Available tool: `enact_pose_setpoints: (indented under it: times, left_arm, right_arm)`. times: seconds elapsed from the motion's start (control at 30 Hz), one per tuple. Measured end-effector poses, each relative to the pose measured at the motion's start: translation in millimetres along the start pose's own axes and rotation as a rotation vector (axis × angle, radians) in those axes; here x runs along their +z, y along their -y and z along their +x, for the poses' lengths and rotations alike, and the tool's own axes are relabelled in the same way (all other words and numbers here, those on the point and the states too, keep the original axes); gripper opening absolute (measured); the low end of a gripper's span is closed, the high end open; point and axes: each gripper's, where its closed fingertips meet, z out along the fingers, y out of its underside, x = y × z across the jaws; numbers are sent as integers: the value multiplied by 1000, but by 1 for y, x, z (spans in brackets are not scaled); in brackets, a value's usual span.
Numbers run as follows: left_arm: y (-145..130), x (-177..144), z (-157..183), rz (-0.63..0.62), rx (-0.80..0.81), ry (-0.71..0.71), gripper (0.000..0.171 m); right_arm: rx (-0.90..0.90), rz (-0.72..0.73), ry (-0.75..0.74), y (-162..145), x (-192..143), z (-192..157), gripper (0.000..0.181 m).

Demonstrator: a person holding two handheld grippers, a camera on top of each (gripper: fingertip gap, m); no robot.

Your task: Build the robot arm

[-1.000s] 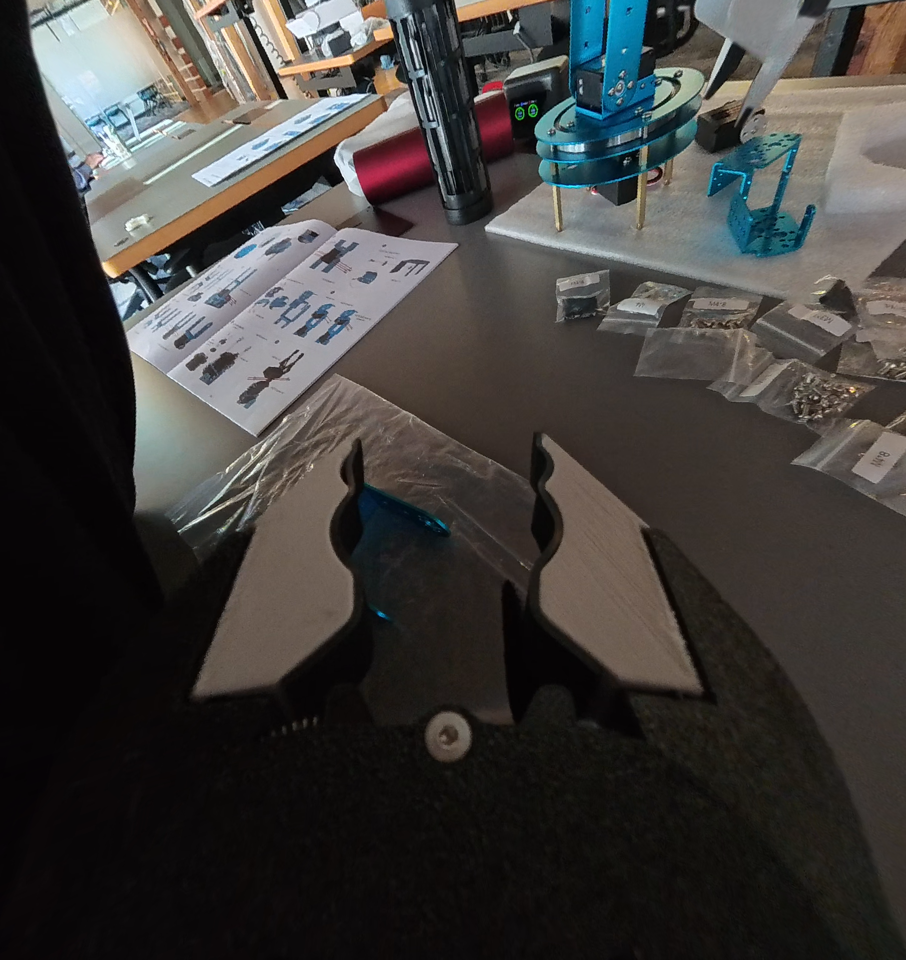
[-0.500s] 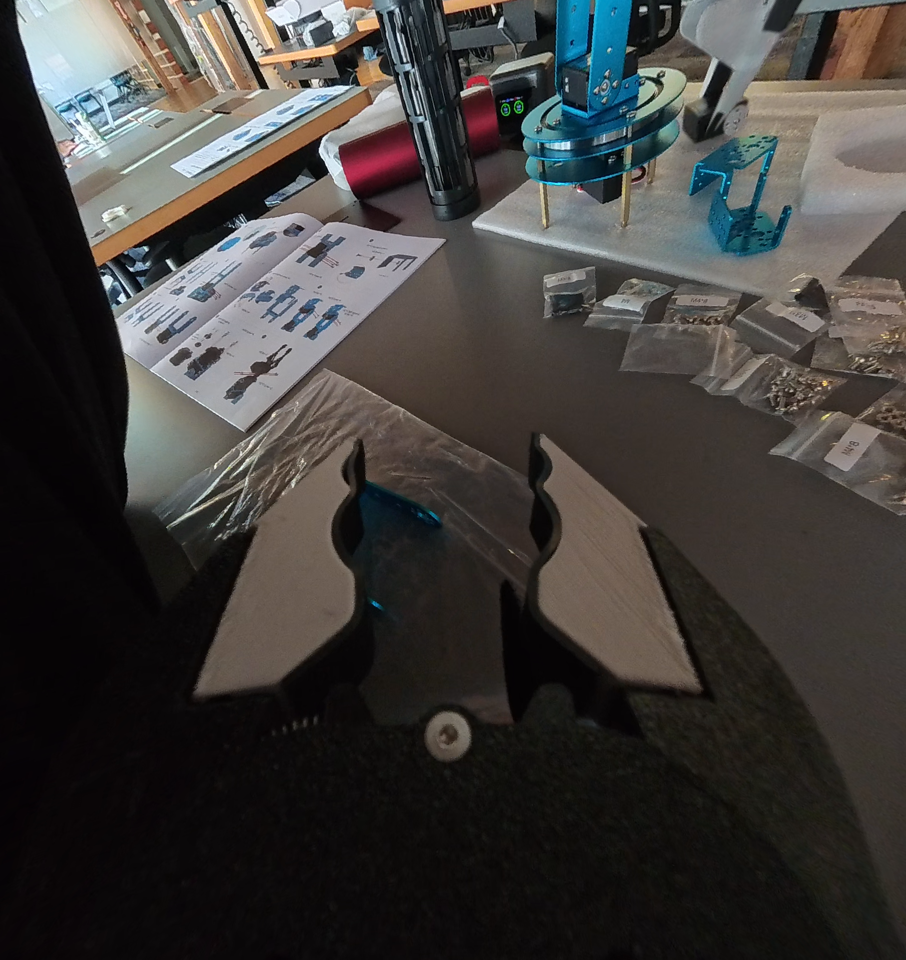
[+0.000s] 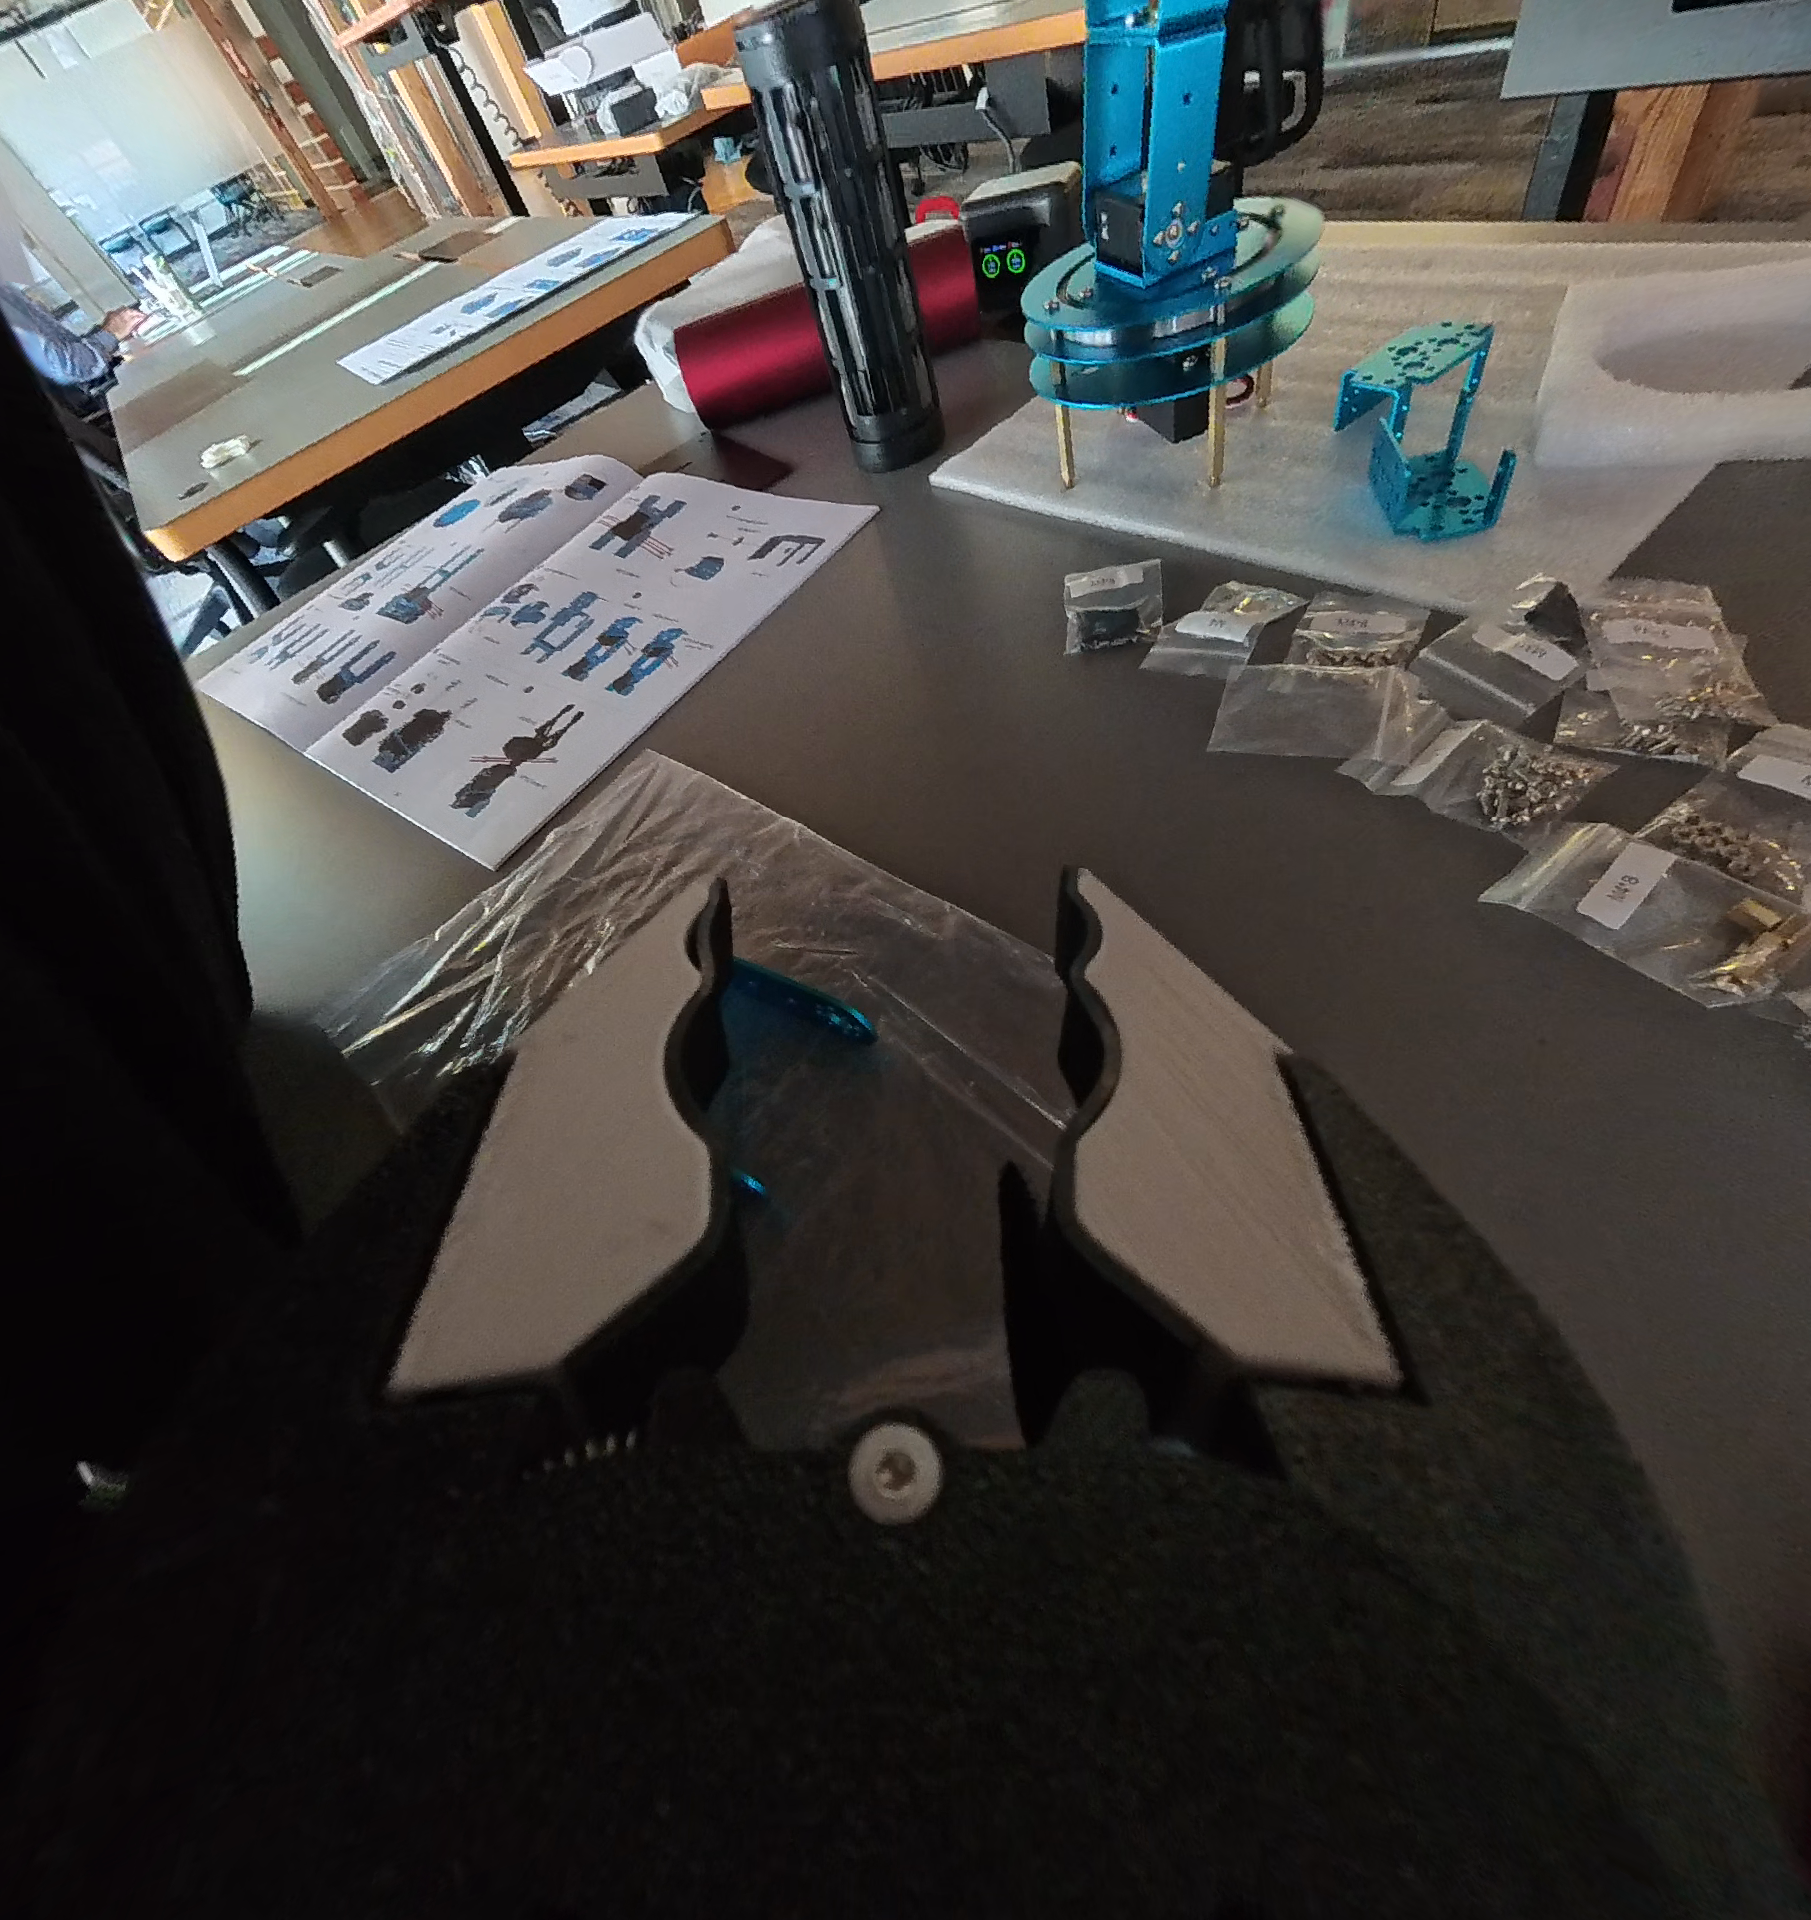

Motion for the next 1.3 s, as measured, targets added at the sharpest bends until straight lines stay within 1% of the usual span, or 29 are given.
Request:
enact_pose_setpoints:
  times: [0.13,0.2,0.3,0.37,0.4,0.43,0.5,0.57,0.63,0.7,0.8,0.9,0.97,1.03,1.13,1.23,1.3]
  left_arm:
    - [-33,-72,-14,199,-24,45,49]
    - [-59,-108,-6,304,-24,33,49]
    - [-113,-143,23,403,25,42,49]
    - [-151,-152,58,461,66,3,49]
    - [-170,-151,81,484,95,-33,46]
    - [-189,-146,105,499,124,-69,52]
    - [-225,-128,157,519,179,-129,49]
    - [-257,-101,213,542,241,-212,49]
    - [-288,-68,266,538,278,-316,49]
    - [-311,-29,305,516,309,-333,49]
    - [-333,31,340,438,327,-323,49]
    - [-345,83,355,335,354,-278,49]
    - [-349,110,351,271,403,-159,49]
    - [-353,128,349,209,460,-55,49]
    - [-359,143,349,123,542,53,49]
    - [-359,147,345,77,602,142,49]
    - [-357,148,346,67,599,141,49]
  right_arm:
    - [-19,8,5,4,-2,-2,62]
    - [-30,7,7,6,-2,-3,61]
    - [-49,13,10,9,-3,-6,61]
    - [-52,19,27,10,-2,-10,60]
    - [-53,21,32,10,-1,-11,60]
    - [-57,20,35,10,-1,-11,60]
    - [-67,11,33,9,-1,-11,60]
    - [-76,0,31,6,-2,-12,60]
    - [-81,-14,38,2,-4,-12,59]
    - [-83,-30,32,-3,-5,-10,59]
    - [-83,-47,37,-6,-8,-11,59]
    - [-101,-56,44,-8,-11,-15,59]
    - [-119,-70,45,-12,-13,-17,59]
    - [-129,-80,54,-16,-13,-19,59]
    - [-137,-93,67,-21,-11,-20,59]
    - [-141,-95,77,-22,-9,-21,60]
    - [-144,-93,82,-22,-8,-21,60]
